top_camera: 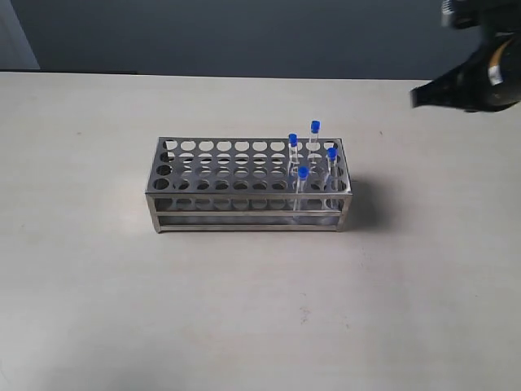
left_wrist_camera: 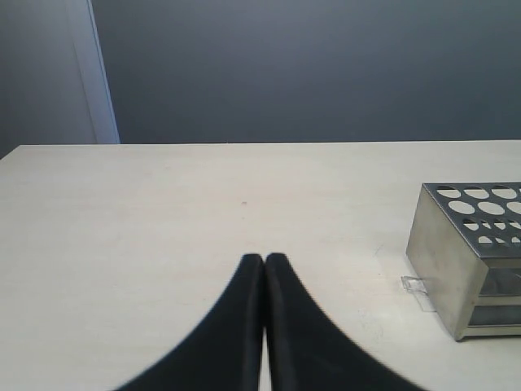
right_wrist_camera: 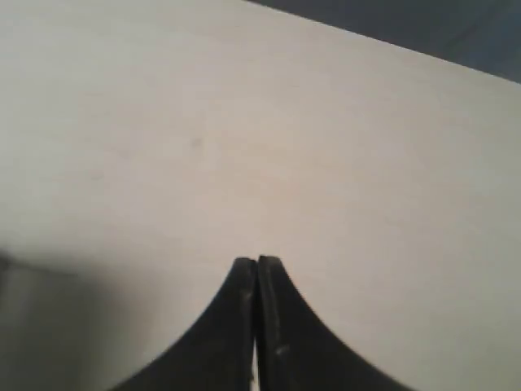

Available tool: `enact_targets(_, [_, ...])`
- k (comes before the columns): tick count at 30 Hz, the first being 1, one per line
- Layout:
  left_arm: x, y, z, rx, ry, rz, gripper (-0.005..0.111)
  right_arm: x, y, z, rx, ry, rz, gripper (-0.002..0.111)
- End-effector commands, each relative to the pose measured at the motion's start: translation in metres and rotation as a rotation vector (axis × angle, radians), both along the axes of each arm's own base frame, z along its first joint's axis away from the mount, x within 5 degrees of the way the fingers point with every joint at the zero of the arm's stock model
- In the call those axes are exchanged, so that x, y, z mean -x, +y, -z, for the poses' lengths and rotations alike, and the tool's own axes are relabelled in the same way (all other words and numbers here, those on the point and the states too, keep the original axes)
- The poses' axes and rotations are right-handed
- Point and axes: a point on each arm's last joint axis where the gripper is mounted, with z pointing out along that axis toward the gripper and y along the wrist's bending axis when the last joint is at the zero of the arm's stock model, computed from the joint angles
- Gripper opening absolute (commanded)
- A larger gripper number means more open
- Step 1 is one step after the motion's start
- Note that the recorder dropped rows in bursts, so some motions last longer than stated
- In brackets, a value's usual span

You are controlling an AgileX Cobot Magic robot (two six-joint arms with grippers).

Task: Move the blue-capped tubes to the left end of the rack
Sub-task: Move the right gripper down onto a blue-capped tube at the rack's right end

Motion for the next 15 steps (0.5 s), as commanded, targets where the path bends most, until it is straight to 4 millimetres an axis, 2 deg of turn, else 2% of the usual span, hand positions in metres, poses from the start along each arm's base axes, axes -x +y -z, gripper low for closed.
enact_targets(1, [0.0,0.0,0.0,0.006,-0.006,0.007,0.0,0.016,0.066,0.004,0.086,0.013,-0.277,-0.001])
enact_targets(4, [0.0,0.0,0.0,0.006,-0.006,0.007,0.0,0.022,0.084,0.003,0.05,-0.003,-0.314,-0.001])
enact_targets(10, [0.0,0.0,0.0,0.006,-0.006,0.007,0.0,0.022,0.089,0.004,-0.082,-0.009,-0.243,-0.001])
enact_targets(12, [0.0,0.0,0.0,0.006,-0.006,0.007,0.0,0.023,0.089,0.004,-0.1,-0.002,-0.232,0.004])
enact_targets(15, [0.0,0.0,0.0,0.006,-0.006,0.007,0.0,0.021,0.092,0.01,-0.117,0.015,-0.229,0.021])
